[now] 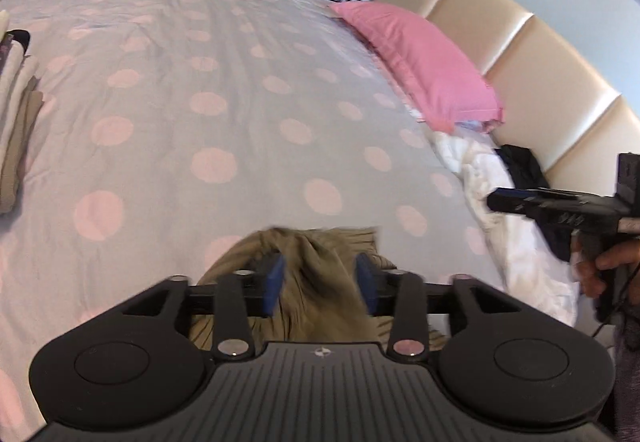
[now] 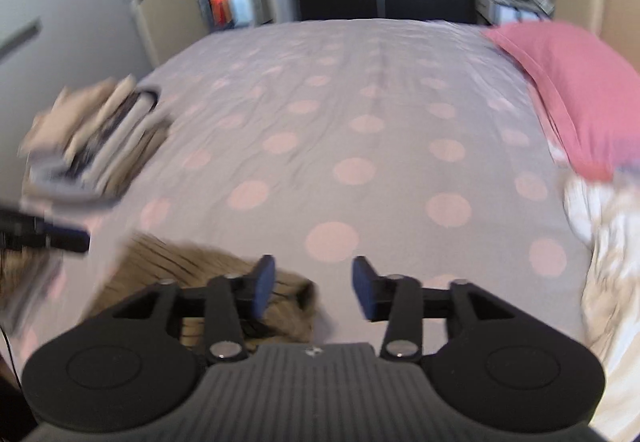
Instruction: Fold clothes
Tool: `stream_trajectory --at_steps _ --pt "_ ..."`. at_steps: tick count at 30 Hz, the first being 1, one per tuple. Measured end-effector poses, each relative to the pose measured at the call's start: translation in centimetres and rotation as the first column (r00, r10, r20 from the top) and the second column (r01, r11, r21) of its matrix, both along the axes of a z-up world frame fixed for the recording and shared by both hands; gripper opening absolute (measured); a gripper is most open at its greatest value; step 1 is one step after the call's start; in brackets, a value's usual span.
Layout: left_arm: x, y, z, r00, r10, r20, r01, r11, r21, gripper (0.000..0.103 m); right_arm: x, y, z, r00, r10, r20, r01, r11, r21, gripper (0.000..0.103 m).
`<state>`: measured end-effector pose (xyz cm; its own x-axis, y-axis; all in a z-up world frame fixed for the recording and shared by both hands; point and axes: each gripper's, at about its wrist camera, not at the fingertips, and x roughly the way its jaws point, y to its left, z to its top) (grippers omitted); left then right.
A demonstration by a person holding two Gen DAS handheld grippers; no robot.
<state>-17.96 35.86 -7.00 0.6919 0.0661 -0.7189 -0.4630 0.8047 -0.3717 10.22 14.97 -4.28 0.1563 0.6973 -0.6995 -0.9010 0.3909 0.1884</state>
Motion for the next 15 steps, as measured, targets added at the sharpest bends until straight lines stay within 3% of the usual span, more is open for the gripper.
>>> stream_trajectory --at_steps 3,7,15 --pt "0.7 0.3 -1.2 0.996 -0.008 -0.089 0.010 1.000 0.023 0.041 2.1 0.1 -1.1 0.996 -0.071 -0.057 0.069 0.997 -0.040 0.049" --pt "0.7 0.0 -3.0 0.984 -0.042 -0.174 0.041 0.999 -0.014 0.049 2.9 0.2 -2.7 0.995 -0.094 -0.027 0.090 0.988 -0.123 0.049" --pt "1.0 -2.2 -5.4 0.949 -0.144 -0.281 0.131 0.989 -0.065 0.058 0.7 1.0 -6.2 0.992 -0.007 -0.125 -0.022 0.974 -0.227 0.050"
